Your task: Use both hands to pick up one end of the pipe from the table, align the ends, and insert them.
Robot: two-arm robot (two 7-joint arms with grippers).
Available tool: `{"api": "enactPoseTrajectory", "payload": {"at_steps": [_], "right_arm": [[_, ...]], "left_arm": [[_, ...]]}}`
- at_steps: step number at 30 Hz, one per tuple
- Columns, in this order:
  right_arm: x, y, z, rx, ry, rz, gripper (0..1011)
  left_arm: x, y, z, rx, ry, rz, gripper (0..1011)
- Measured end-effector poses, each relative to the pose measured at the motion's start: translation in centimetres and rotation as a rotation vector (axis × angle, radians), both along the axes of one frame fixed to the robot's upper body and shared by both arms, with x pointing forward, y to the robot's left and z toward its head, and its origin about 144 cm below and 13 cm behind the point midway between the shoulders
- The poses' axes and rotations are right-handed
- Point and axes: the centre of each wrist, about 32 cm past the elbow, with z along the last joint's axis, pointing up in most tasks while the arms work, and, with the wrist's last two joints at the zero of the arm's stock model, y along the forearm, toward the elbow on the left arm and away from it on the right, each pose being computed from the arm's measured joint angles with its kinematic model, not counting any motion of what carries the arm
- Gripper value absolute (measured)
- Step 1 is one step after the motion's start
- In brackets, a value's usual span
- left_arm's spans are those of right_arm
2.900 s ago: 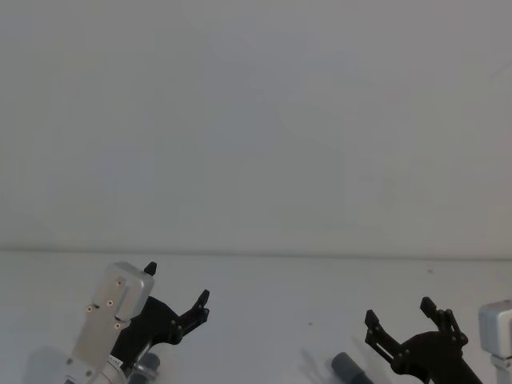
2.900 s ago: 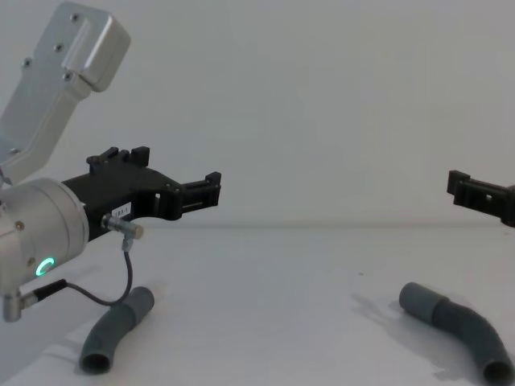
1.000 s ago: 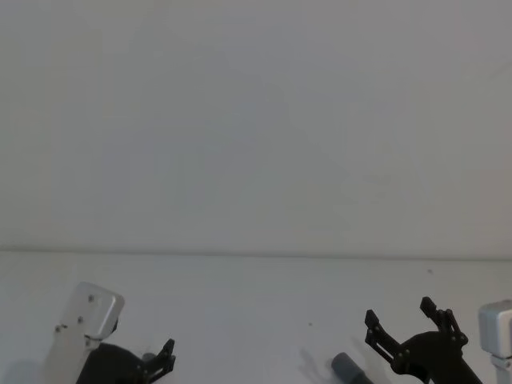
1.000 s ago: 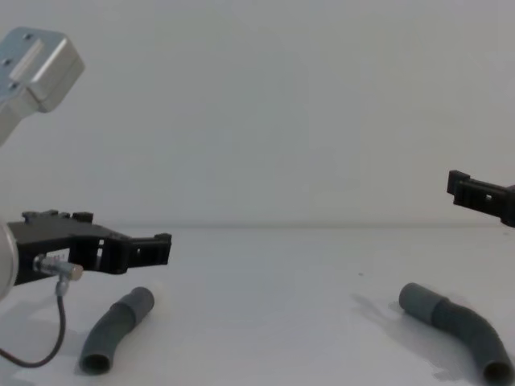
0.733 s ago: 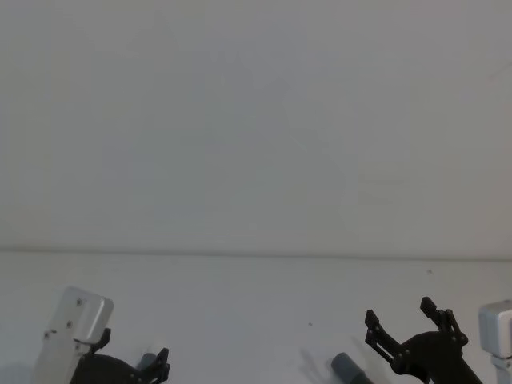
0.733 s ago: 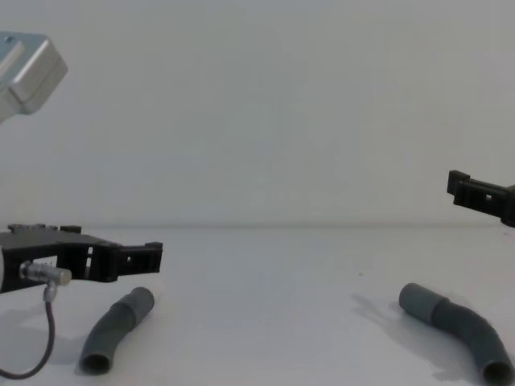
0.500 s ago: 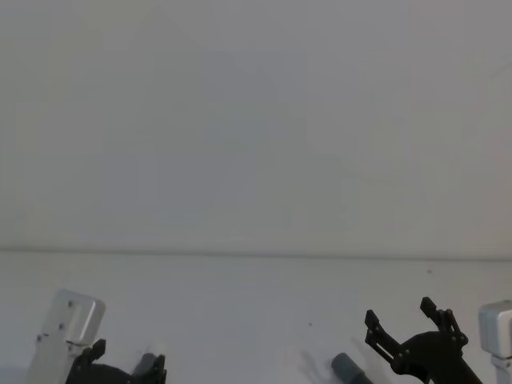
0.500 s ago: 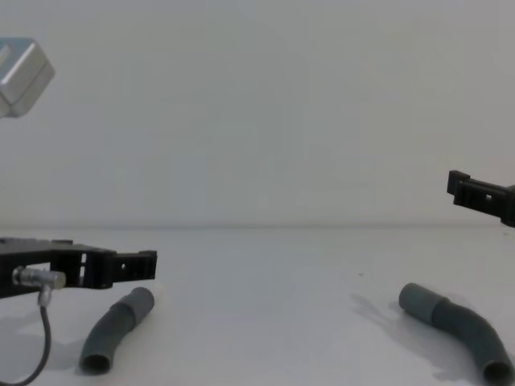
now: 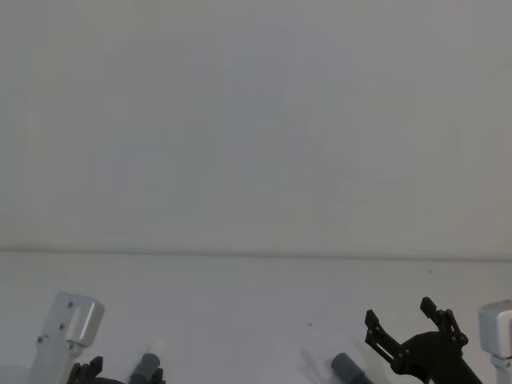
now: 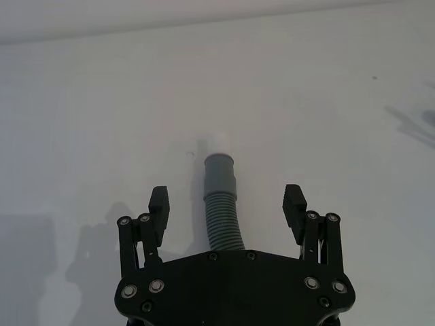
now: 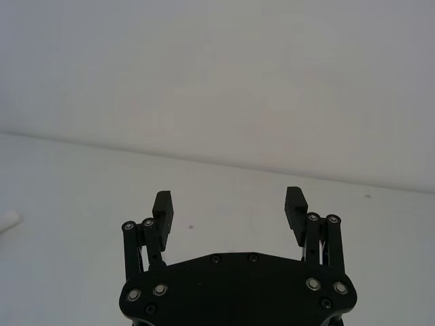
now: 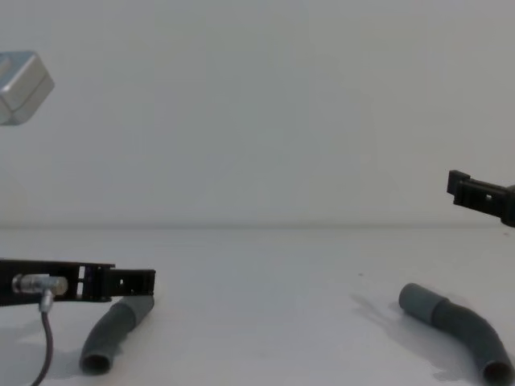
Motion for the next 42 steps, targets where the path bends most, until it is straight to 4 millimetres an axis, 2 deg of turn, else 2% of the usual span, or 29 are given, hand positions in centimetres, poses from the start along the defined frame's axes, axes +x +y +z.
{"api": "enactPoseTrajectory", "payload": {"at_steps": [42], "right_arm": [[0.0,0.0,0.0,0.0,0.0,0.0,1000]], "left_arm": [[1.6,-1.8,-1.2,-0.055,0.072,0.065,1001]]}}
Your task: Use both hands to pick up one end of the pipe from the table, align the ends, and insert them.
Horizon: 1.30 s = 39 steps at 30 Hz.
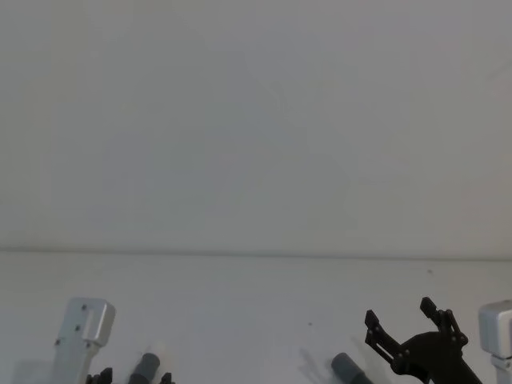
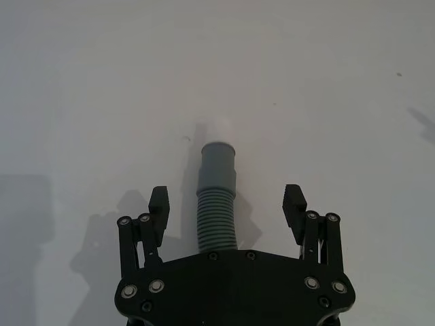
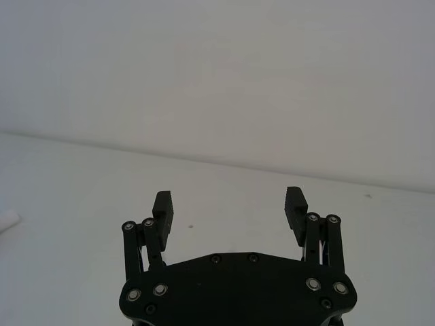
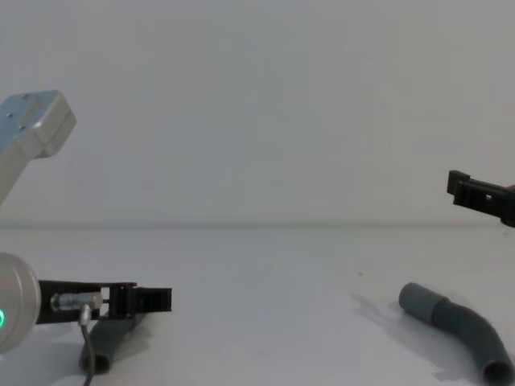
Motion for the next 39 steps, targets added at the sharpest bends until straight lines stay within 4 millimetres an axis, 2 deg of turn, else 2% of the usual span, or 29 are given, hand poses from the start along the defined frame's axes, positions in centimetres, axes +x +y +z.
{"api": "enactPoseTrajectory", "payload": {"at_steps": [39], "right_arm": [[0.0,0.0,0.0,0.0,0.0,0.0,1001]], "left_arm": [[1.9,0.1,-0.8,0.098,0.024,-0.031,1001]]}}
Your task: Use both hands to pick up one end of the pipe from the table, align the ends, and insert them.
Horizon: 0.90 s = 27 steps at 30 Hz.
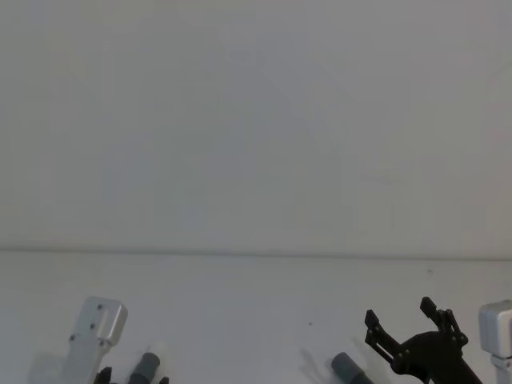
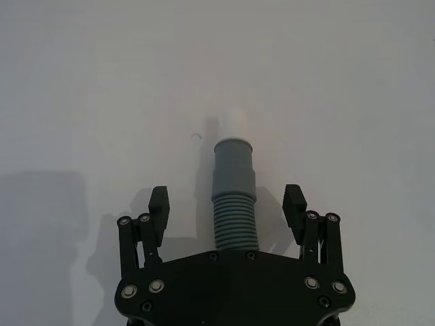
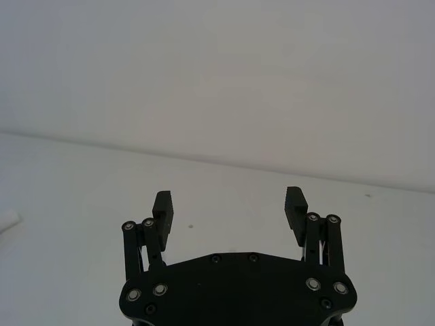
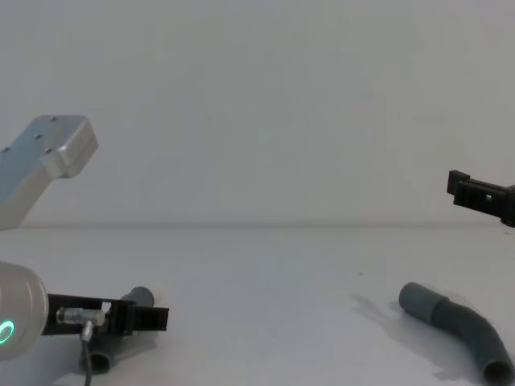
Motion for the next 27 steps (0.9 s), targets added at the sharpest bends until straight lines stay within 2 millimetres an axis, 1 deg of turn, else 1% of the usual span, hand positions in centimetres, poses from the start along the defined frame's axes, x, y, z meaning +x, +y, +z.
{"api": "enactPoseTrajectory", "payload": {"at_steps": [18,22,23,24,27], "right_arm": [[0.0,0.0,0.0,0.0,0.0,0.0,1001],[0.0,0.0,0.0,0.0,0.0,0.0,1001],[0.0,0.0,0.0,0.0,0.0,0.0,1001],[0.0,0.0,0.0,0.0,0.0,0.0,1001],[0.0,0.0,0.0,0.0,0.0,0.0,1001]], "left_arm": [[0.27,0.18,-0.13,-0.016,0.022,0.008,1001],[0.29,0.23,-0.14,-0.017,0.025,0.01,934],[0.3,0.26,-0.14,-0.017,0.026,0.011,893],[0.31,0.27,-0.14,-0.017,0.026,0.011,883],[0.33,0.32,-0.13,-0.019,0.027,0.014,792]]}}
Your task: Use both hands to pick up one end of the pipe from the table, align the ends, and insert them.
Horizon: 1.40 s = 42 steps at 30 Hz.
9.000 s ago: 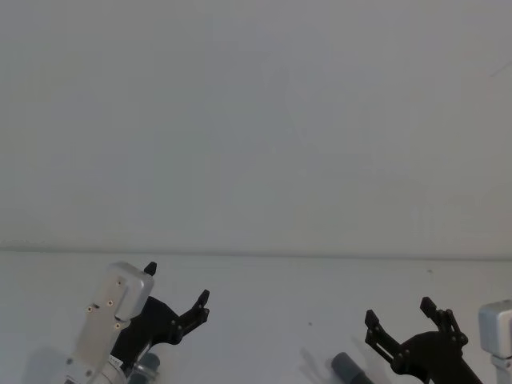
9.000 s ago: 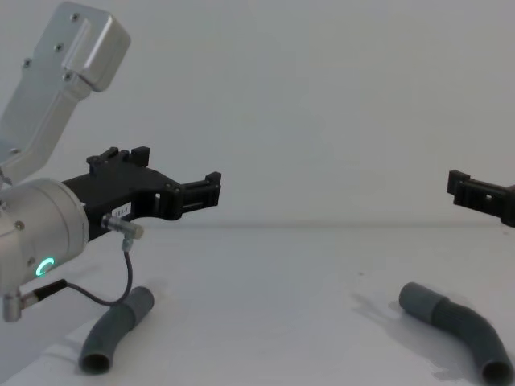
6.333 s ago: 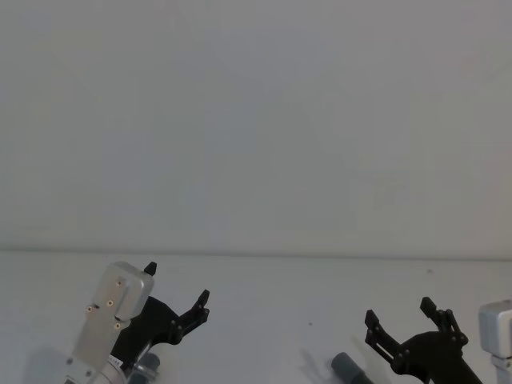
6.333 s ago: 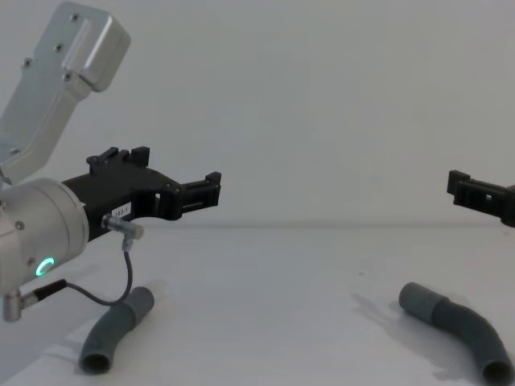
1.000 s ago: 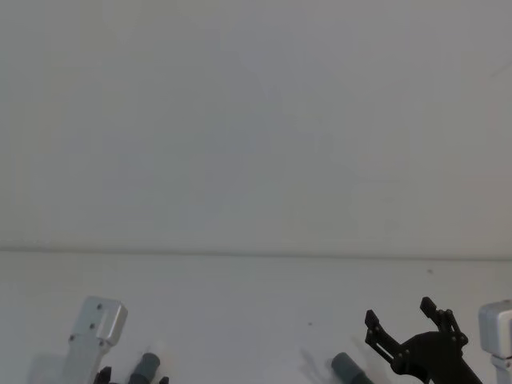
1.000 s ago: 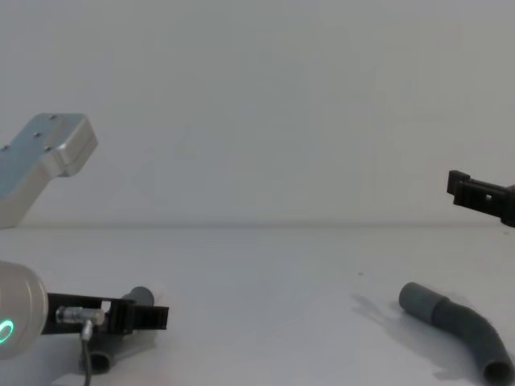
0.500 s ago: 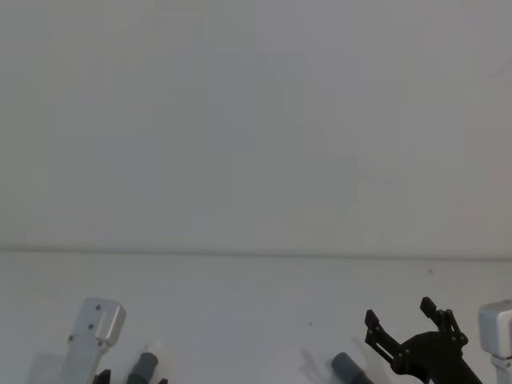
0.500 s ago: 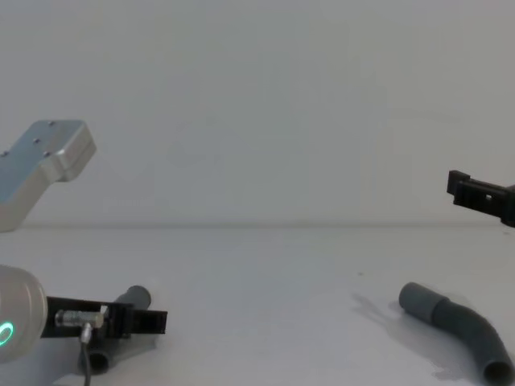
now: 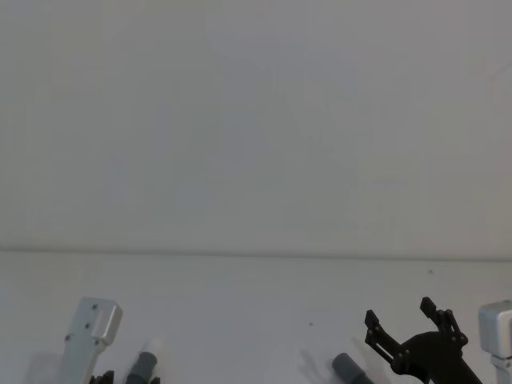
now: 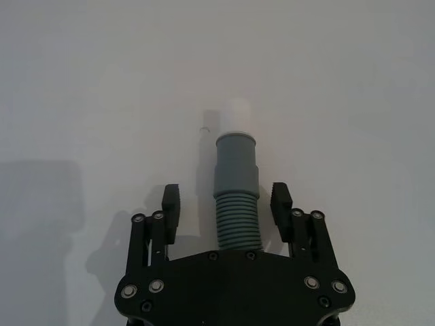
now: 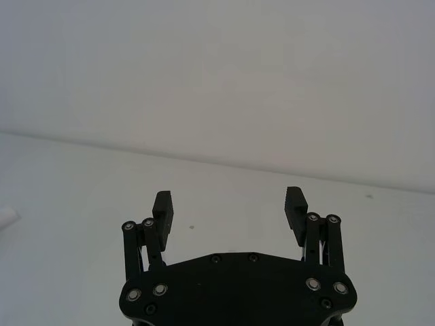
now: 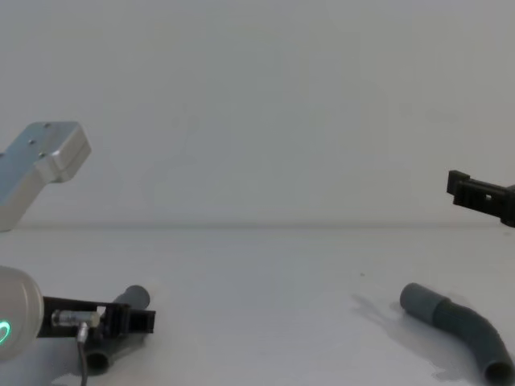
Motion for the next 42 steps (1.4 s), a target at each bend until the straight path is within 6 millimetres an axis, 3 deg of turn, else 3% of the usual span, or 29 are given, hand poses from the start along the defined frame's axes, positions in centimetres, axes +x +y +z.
{"api": "enactPoseTrajectory", "payload": {"at_steps": [11,42], "right_arm": [[0.0,0.0,0.0,0.0,0.0,0.0,1000],[0.0,0.0,0.0,0.0,0.0,0.0,1000]], "left_arm": [[0.02,-0.02,-0.01,-0.004,0.003,-0.001,674],[0.02,-0.07,-0.04,-0.007,0.007,-0.003,478]]}}
